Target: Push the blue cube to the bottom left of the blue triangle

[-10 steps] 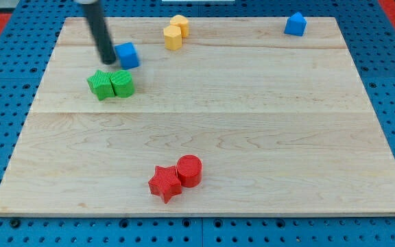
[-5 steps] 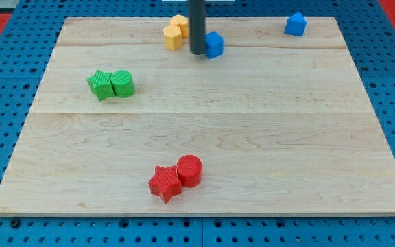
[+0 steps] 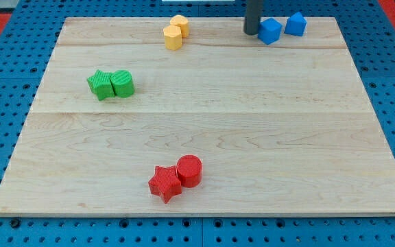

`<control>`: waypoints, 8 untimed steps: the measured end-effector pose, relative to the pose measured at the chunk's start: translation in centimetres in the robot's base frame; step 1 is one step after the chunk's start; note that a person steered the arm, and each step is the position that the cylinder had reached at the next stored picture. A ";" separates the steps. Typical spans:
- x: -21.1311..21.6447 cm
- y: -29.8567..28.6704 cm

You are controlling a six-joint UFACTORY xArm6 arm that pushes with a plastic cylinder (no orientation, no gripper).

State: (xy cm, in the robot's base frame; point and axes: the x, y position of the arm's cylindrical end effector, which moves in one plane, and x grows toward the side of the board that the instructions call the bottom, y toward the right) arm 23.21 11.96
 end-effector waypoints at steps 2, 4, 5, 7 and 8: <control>0.7 1.2; 2.6 1.9; 4.0 2.4; 4.2 8.3; 4.2 8.7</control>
State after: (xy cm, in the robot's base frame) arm 27.44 20.70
